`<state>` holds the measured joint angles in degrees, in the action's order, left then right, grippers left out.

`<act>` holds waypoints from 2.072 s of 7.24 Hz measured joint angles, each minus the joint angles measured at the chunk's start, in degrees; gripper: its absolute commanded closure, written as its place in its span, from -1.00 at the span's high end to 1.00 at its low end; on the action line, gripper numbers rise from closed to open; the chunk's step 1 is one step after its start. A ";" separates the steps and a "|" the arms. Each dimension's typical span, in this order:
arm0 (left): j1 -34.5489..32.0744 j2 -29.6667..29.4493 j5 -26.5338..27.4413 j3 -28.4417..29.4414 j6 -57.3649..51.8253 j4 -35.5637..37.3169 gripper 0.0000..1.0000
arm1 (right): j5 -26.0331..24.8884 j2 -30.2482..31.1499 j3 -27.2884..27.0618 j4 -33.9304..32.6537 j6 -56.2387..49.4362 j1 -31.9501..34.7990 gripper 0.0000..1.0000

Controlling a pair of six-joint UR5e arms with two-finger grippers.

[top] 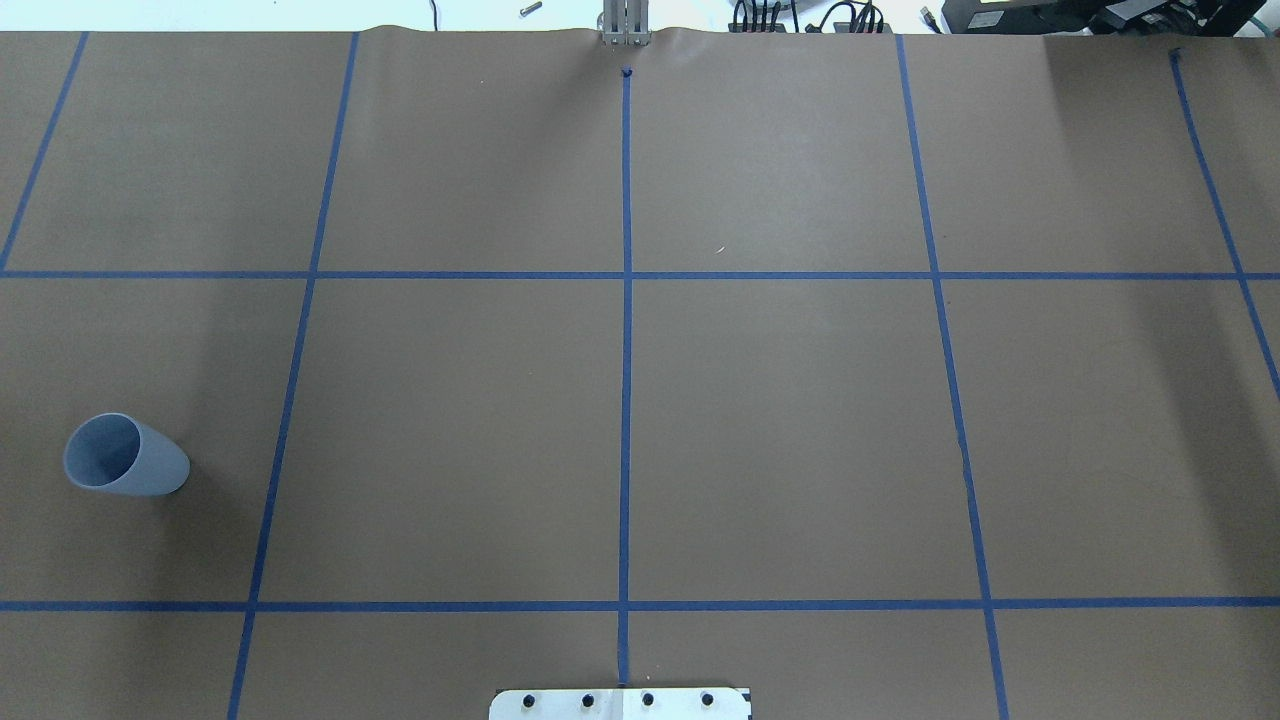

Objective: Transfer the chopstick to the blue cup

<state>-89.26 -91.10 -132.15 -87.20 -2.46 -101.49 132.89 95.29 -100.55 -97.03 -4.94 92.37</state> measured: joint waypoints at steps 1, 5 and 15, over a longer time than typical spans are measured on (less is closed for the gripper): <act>0.03 0.04 0.03 -0.08 0.00 -0.01 0.96 | 0.02 0.10 -0.05 0.00 0.03 0.00 1.00; 0.03 -0.16 -0.31 -0.13 0.00 0.01 0.96 | 0.16 0.45 -0.26 0.00 0.05 0.00 1.00; 0.27 -0.20 -1.65 -1.41 0.10 -0.40 0.96 | 0.29 -0.08 -1.24 0.06 -0.38 0.00 1.00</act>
<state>-88.99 -91.29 -133.80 -88.61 -2.35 -101.90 133.18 95.21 -101.80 -96.97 -5.31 92.37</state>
